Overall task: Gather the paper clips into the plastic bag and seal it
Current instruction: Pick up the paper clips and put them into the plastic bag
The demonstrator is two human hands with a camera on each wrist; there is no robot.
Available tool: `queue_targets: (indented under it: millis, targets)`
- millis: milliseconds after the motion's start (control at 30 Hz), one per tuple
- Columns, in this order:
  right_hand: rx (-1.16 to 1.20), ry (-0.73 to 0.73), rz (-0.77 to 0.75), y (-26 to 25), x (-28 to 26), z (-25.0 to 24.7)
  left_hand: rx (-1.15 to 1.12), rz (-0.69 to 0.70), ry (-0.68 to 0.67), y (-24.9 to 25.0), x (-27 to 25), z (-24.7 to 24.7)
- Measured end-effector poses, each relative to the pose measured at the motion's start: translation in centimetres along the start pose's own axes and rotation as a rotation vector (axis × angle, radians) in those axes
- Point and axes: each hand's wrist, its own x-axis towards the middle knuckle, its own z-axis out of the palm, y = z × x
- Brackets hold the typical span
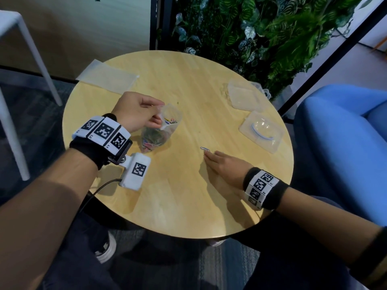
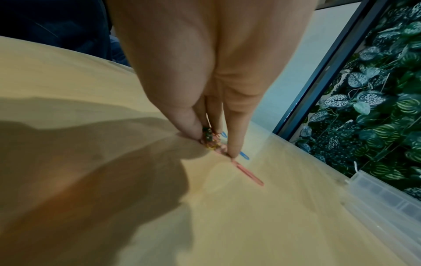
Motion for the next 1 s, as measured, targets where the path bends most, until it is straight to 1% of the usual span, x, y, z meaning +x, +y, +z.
queue_targets:
  millis: [67,200,233,300,367,433,467,500,533,567,600,633,667,733,767,833,900,1000]
  targets:
    - [0.02,0.036,0.041,0.1,0.4,0.2,-0.001,-0.002,0.001,-0.1,-0.2,-0.1]
    - [0.06,0.095,0.192,-0.1,1.2,0.7,-0.019,-0.011,0.0,-0.2,-0.5,-0.2]
    - [0.086,0.09,0.238,-0.2,1.6,0.5,-0.021,-0.011,0.0,-0.2,-0.6,-0.1]
    - [0.187,0.054,0.351,0.1,2.5,-0.5,-0.024,-0.01,0.0,-0.1,-0.7,0.0]
    - [0.342,0.06,0.487,1.0,3.2,-2.0,-0.025,-0.009,-0.004,-0.1,-0.7,0.1]
    - [0.568,0.118,0.632,2.7,3.5,-3.4,-0.026,-0.011,-0.012,0.0,-0.7,0.4]
    - [0.731,0.169,0.721,3.5,3.6,-4.0,-0.03,-0.014,-0.016,0.0,-0.7,0.5]
    - [0.941,0.226,0.795,4.3,3.5,-4.7,-0.033,-0.016,-0.019,0.0,-0.6,0.6]
    - [1.191,0.298,0.835,4.6,3.5,-5.7,-0.034,-0.015,-0.025,0.0,-0.6,0.7]
    - [1.46,0.38,0.827,4.7,3.7,-6.9,-0.033,-0.011,-0.031,0.1,-0.6,0.8]
    - [1.7,0.448,0.77,4.5,3.9,-8.3,-0.032,-0.007,-0.033,0.1,-0.5,0.9]
    - [1.863,0.483,0.696,4.2,4.3,-9.6,-0.03,-0.003,-0.035,0.1,-0.4,0.9]
    - [1.948,0.484,0.631,3.8,4.9,-10.9,-0.031,-0.001,-0.035,0.0,-0.2,1.0]
    - [2.004,0.437,0.538,2.5,6.2,-13.2,-0.045,-0.005,-0.035,0.0,-0.1,1.1]
    - [2.003,0.402,0.531,2.0,7.1,-13.7,-0.052,-0.008,-0.033,0.0,-0.1,1.2]
    - [1.959,0.347,0.584,1.0,8.8,-14.0,-0.057,-0.006,-0.017,0.1,-0.2,1.2]
    - [1.871,0.338,0.634,0.1,10.3,-13.9,-0.063,-0.006,0.007,0.1,-0.2,1.2]
    - [1.693,0.331,0.601,-0.6,11.2,-14.4,-0.052,-0.013,0.035,0.2,0.1,1.3]
